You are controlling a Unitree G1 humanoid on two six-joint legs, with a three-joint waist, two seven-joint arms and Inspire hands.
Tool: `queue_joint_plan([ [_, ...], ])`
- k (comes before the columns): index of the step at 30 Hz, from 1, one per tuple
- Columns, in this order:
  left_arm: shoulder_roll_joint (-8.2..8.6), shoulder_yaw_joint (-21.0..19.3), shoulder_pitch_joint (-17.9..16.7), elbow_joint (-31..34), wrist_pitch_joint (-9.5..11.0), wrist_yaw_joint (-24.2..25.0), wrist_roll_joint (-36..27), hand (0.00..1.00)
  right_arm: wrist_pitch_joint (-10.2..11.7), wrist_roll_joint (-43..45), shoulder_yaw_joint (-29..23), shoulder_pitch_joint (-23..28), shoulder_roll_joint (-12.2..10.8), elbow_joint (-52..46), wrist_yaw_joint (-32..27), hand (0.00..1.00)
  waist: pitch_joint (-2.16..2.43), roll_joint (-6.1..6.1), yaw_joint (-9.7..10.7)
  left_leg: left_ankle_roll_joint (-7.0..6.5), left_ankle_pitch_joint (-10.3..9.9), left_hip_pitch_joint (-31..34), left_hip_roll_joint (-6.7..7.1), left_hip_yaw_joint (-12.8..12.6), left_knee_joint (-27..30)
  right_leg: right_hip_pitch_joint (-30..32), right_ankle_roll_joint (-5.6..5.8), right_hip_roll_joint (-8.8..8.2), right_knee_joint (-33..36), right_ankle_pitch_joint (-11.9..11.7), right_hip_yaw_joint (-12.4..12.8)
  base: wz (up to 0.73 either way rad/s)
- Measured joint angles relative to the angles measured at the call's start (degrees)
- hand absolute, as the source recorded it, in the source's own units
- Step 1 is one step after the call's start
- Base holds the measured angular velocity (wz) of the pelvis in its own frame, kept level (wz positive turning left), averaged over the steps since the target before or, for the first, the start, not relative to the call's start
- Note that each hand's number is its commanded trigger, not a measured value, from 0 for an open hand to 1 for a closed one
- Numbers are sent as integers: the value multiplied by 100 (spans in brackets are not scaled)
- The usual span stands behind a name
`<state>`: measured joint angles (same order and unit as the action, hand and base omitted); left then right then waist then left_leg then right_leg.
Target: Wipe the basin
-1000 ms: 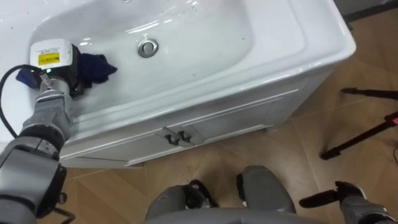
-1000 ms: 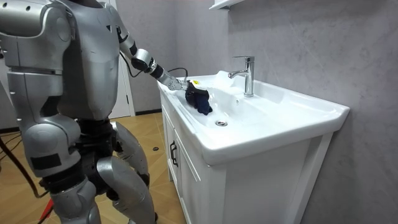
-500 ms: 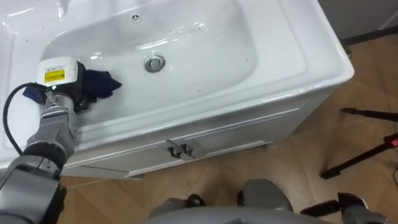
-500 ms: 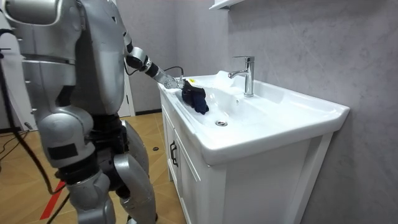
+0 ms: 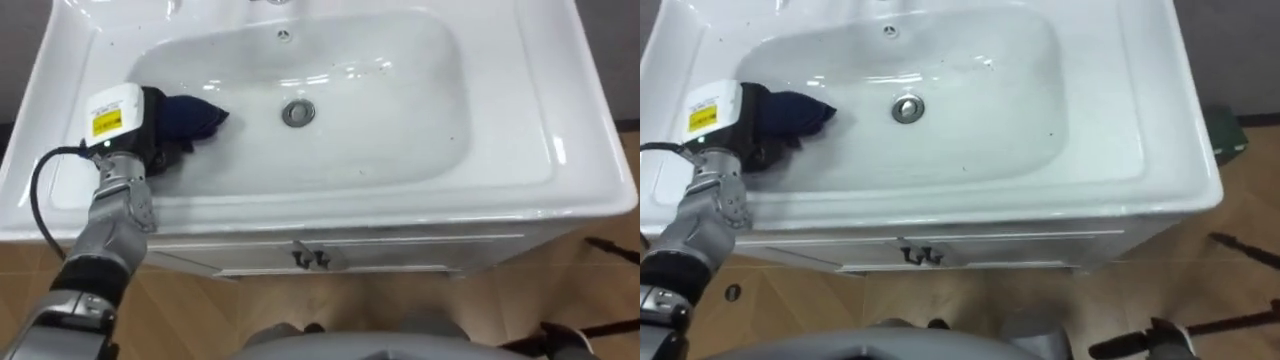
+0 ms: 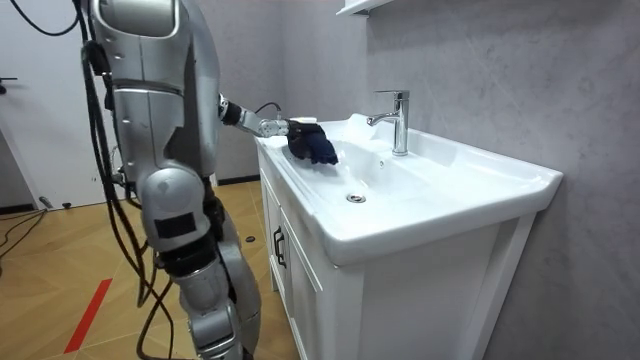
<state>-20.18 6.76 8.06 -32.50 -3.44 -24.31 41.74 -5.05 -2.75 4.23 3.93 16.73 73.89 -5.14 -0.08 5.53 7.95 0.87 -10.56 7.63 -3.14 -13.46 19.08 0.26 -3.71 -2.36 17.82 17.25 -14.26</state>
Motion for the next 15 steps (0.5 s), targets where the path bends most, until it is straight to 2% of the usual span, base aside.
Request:
queue_joint_plan([
  [3,88,-84,-302,639,-7,0,-186,100,-1,138,1,79,-91,-12,111,0,1,-75,-68,0,0,-190,32,3,-85,-178,11,-13,-52,-6,-14,0],
  [4,181,-153,-376,890,-8,1,-206,100,6,141,0,117,-130,-14,127,0,9,-111,-91,0,0,-243,47,12,-108,-260,19,-14,-132,-11,-1,0],
  [7,310,-214,-415,1435,27,-11,-243,100,10,241,0,160,-196,-16,163,0,6,-159,-211,0,0,-345,71,49,-161,-393,54,-8,-235,-32,-5,2],
  [11,319,-222,-414,1792,138,-110,-295,100,-1,326,0,174,-245,-14,150,0,6,-158,-224,0,0,-465,114,168,-161,-572,81,-11,-319,-54,-42,2],
  [15,319,-236,-421,1815,221,-278,-296,100,1,356,-15,225,-288,-11,98,0,6,-155,-281,0,0,-541,134,262,-166,-651,82,-12,-325,-54,-28,1],
])
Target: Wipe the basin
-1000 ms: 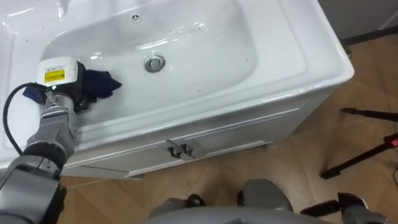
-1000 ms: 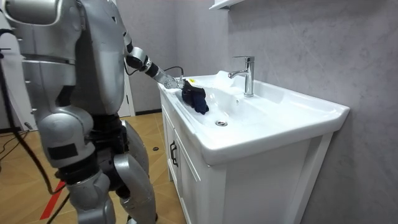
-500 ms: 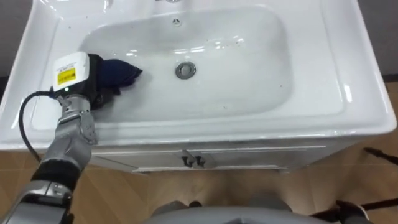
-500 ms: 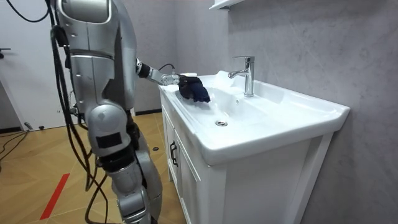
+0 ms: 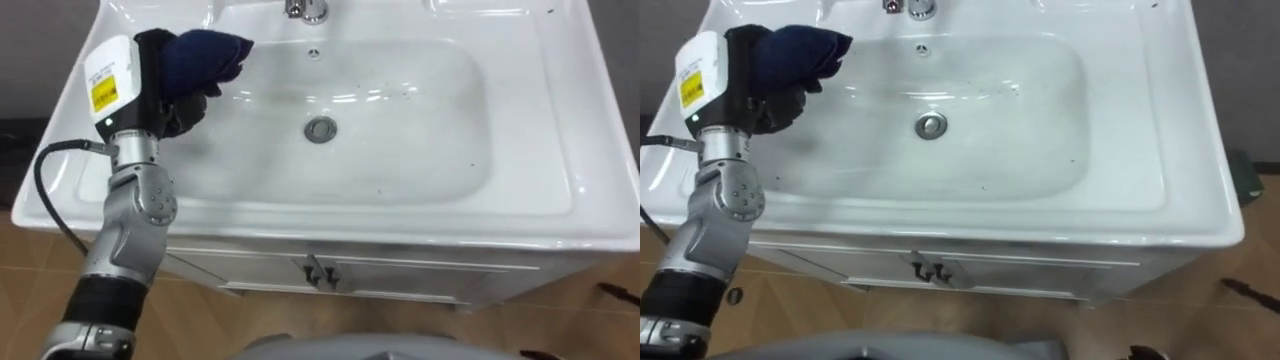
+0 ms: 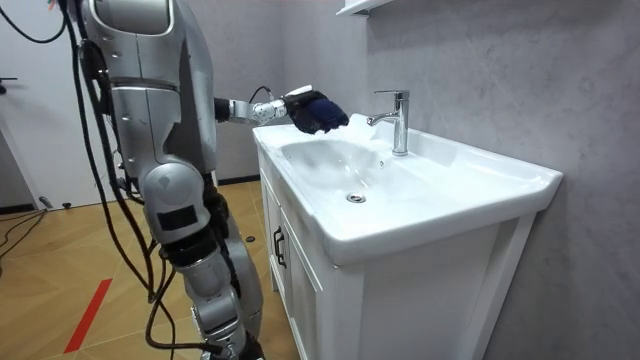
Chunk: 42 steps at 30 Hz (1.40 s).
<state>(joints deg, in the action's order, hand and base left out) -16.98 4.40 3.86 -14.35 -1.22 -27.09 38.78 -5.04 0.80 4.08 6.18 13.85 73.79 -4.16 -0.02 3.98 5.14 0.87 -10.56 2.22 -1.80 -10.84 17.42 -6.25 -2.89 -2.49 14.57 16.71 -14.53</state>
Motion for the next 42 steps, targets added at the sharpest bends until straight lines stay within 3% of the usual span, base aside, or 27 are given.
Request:
queue_joint_plan([
  [3,-1,-29,-41,102,6,-47,2,100,0,1,-51,53,-4,7,-2,0,12,21,-56,0,0,-12,18,74,13,-27,1,10,-48,0,21,1],
  [6,-2,-81,-127,103,59,-160,23,100,5,31,-75,59,-4,136,0,0,-10,-9,-77,-1,0,-113,47,157,13,-158,23,3,-102,-11,23,1],
  [15,-2,-716,-430,102,63,-170,193,100,-83,419,-159,186,-44,231,124,0,13,49,-92,-1,-1,-181,56,163,14,-276,37,9,-196,-22,2,0],
  [19,-3,-969,-531,102,-133,-169,195,100,-135,447,-322,216,-36,209,177,0,5,87,-114,-1,-2,-176,57,161,15,-274,36,8,-207,-22,4,0],
  [22,-5,-1110,-543,82,-158,-169,194,100,-154,454,-322,237,-25,120,184,0,4,108,-159,-1,-2,-189,64,156,5,-276,36,0,-196,-22,11,-1],
  [29,-4,-1113,-714,6,-369,-112,187,100,-258,657,-319,281,-31,-53,189,0,-18,102,-254,-1,-3,-194,75,198,0,-281,38,-8,-195,-21,7,0],
  [36,-4,-1114,-720,-139,-523,19,185,100,-266,657,-321,288,-31,-102,189,0,-7,114,-271,-2,-3,-181,83,229,9,-279,42,-11,-194,-19,-6,0],
  [42,-5,-1255,-717,-147,-628,19,194,100,-405,704,-325,286,-32,-100,189,0,-12,103,-268,-2,-3,-179,83,215,22,-277,42,-12,-188,-18,-4,0],
])
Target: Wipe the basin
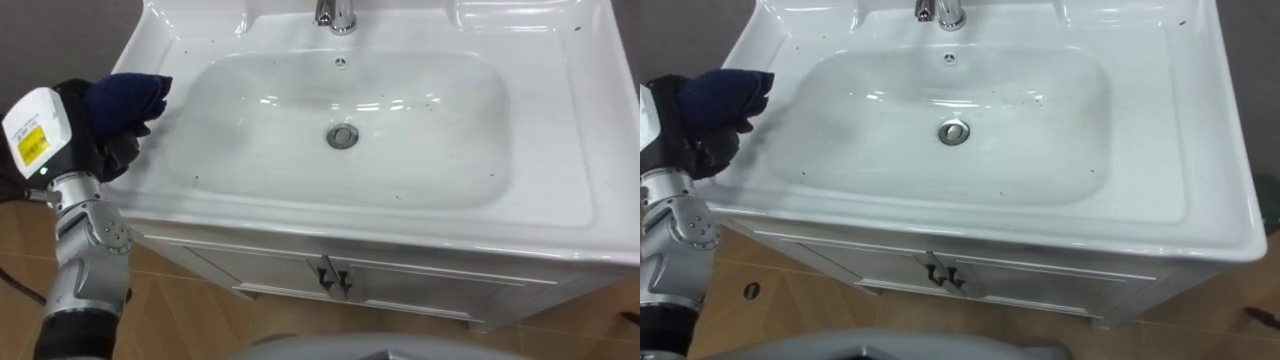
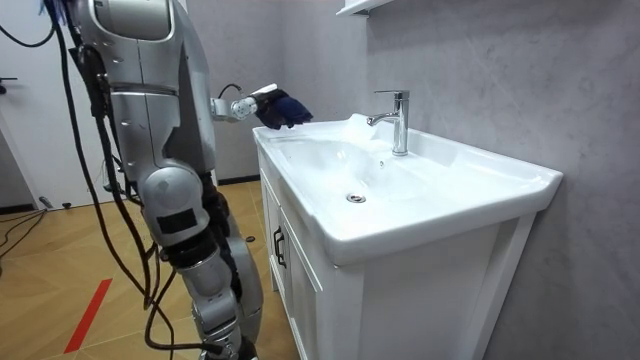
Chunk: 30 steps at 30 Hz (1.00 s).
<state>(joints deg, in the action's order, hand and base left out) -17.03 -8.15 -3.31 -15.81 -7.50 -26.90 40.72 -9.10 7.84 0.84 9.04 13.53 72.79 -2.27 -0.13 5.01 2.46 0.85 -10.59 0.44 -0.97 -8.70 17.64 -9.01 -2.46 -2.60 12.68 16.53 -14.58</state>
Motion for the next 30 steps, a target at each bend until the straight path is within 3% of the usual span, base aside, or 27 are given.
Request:
queue_joint_plan([
  [6,0,-238,-1,-123,-251,-4,0,100,-105,0,-14,18,-5,6,-6,0,6,10,-6,0,0,2,0,4,-3,-2,0,2,-6,0,2,0],
  [18,-2,-607,-15,-111,-546,-174,55,100,-252,114,-282,173,4,-55,-8,0,20,50,-151,0,0,7,4,21,-12,-3,0,6,-45,-1,16,0],
  [19,-1,-633,-25,-112,-593,-176,54,88,-284,115,-282,175,6,-127,-7,0,23,56,-151,0,0,6,5,23,-14,-3,0,5,-45,-1,14,0],
  [22,-1,-633,-62,-112,-630,-181,54,17,-299,114,-283,207,5,-181,-5,0,26,61,-142,0,0,6,23,105,-28,-8,0,5,-52,-1,7,0],
  [23,-1,-633,-69,-112,-634,-181,54,0,-300,114,-283,208,5,-192,-5,0,26,59,-143,0,0,6,25,108,-29,-12,-1,4,-57,-1,7,0],
  [30,-1,-633,-72,-107,-746,-180,54,0,-347,117,-280,230,5,-331,0,0,20,43,-136,0,0,12,42,120,-36,-14,10,-8,-85,-7,9,0],
])
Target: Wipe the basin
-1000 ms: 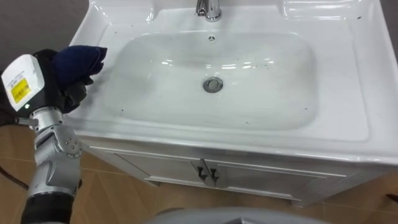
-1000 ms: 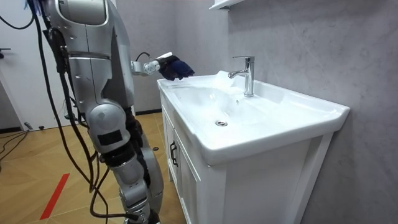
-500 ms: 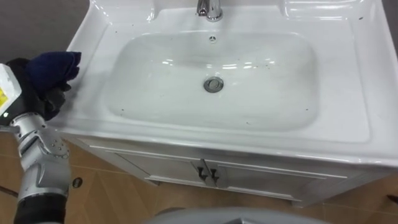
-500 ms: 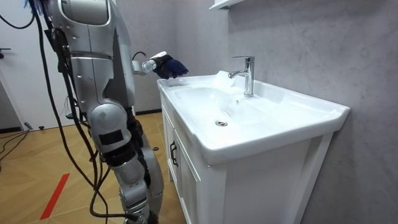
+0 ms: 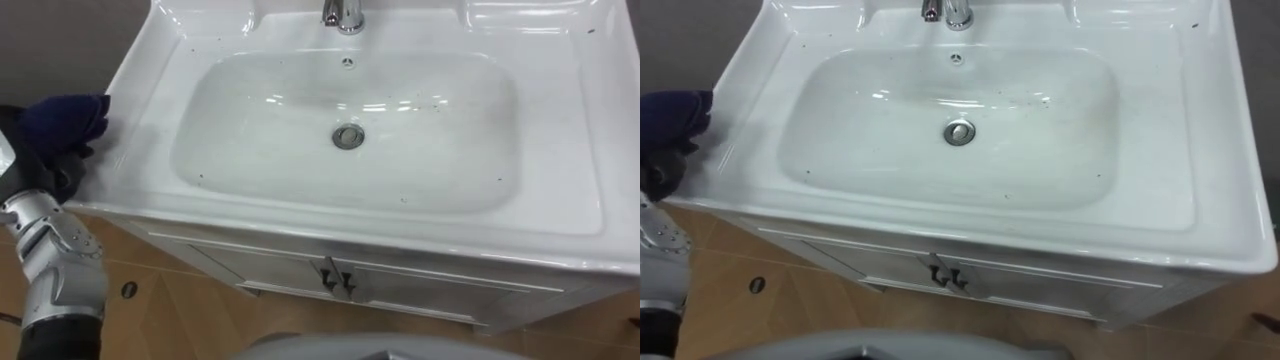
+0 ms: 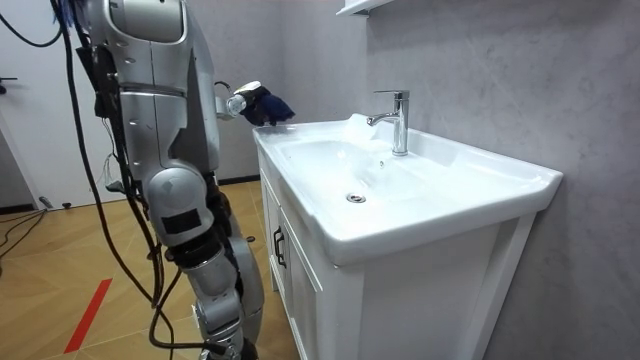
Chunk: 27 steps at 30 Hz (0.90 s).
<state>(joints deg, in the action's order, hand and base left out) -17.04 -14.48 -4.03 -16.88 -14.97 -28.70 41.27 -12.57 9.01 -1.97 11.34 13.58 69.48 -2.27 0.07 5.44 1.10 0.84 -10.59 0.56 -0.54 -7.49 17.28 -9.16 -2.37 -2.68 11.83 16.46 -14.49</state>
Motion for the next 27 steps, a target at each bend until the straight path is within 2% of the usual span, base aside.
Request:
queue_joint_plan([
  [10,0,1,2,26,4,0,-6,0,4,-5,7,1,-5,-91,2,0,-6,-9,31,0,0,15,19,18,2,-10,4,-17,-9,0,-54,1],
  [15,1,4,3,214,17,6,-21,0,14,3,6,-8,-5,-91,1,0,-25,-33,54,0,0,17,24,17,1,-7,7,-22,-9,-1,-54,1],
  [27,1,4,3,362,52,18,-68,0,49,3,5,-3,-6,-79,1,0,-26,-34,80,0,0,17,27,17,-1,-7,12,-23,-9,-4,-58,0],
])
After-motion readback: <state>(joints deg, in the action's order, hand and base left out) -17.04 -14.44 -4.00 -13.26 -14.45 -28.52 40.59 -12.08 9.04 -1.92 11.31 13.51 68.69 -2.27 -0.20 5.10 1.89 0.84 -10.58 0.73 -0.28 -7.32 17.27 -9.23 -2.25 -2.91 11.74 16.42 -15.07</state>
